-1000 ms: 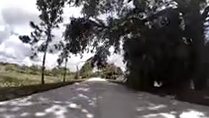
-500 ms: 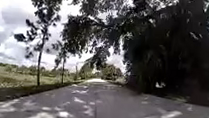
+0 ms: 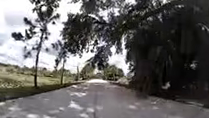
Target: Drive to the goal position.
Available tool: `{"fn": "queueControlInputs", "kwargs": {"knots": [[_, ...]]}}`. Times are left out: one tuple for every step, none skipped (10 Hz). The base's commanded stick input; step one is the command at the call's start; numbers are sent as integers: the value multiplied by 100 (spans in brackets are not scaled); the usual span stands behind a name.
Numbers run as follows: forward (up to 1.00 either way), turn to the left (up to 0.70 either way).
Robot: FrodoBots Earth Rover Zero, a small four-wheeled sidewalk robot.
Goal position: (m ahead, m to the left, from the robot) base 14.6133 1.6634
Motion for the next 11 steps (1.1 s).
{"fn": "queueControlInputs", "kwargs": {"knots": [[70,0],[70,0],[70,0],[70,0],[70,0],[70,0],[70,0],[70,0],[70,0],[70,0],[70,0]]}}
